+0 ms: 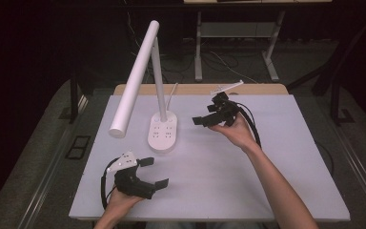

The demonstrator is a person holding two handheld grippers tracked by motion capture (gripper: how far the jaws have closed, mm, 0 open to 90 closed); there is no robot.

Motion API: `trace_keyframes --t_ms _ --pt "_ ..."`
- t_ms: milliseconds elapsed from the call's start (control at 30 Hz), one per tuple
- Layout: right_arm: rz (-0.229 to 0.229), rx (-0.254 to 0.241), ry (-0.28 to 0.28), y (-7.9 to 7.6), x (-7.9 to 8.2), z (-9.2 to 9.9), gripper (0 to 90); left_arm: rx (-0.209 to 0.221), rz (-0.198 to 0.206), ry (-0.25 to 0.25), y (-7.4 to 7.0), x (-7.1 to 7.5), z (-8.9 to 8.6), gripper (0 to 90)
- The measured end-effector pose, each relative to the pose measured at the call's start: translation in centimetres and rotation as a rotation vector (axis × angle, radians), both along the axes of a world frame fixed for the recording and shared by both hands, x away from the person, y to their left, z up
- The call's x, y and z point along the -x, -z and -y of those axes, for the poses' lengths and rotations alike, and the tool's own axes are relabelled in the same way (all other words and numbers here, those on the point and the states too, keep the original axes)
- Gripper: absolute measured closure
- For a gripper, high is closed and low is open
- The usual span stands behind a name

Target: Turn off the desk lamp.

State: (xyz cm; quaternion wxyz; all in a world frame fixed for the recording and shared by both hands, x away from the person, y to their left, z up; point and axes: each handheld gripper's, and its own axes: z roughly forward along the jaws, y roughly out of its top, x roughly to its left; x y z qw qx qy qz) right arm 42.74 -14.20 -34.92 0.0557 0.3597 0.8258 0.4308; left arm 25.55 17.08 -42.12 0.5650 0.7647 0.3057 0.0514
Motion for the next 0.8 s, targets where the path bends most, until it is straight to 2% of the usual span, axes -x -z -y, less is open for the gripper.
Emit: trace_keyframes --t_ms 33,67,100,233,467,600,800 --pt "0.003 0.004 0.008 0.0 0.3 0.2 9.7 -0.001 -0.001 0.000 0.0 0.0 0.0 0.0" --pt "0.002 0.011 0.013 0.0 0.6 0.4 3.3 0.002 -0.001 -0.001 0.0 0.0 0.0 0.0" --pt "-0.003 0.016 0.013 0.0 0.8 0.5 0.7 0.004 -0.004 -0.001 0.0 0.0 0.1 0.0" --pt "-0.021 -0.012 -0.008 0.0 1.8 1.6 0.7 0.002 -0.003 0.000 0.0 0.0 0.1 0.0" --pt "-0.013 -0.043 -0.019 -0.2 4.0 3.4 0.7 -0.003 -0.002 0.003 0.0 0.0 0.1 0.0" --pt "-0.010 -0.071 -0.015 -0.1 5.2 4.5 0.7 -0.003 -0.001 0.003 0.0 0.1 0.1 0.0" --pt "-0.008 -0.080 -0.003 0.2 6.9 6.3 0.7 -0.005 0.001 0.004 0.0 0.1 0.1 0.0"
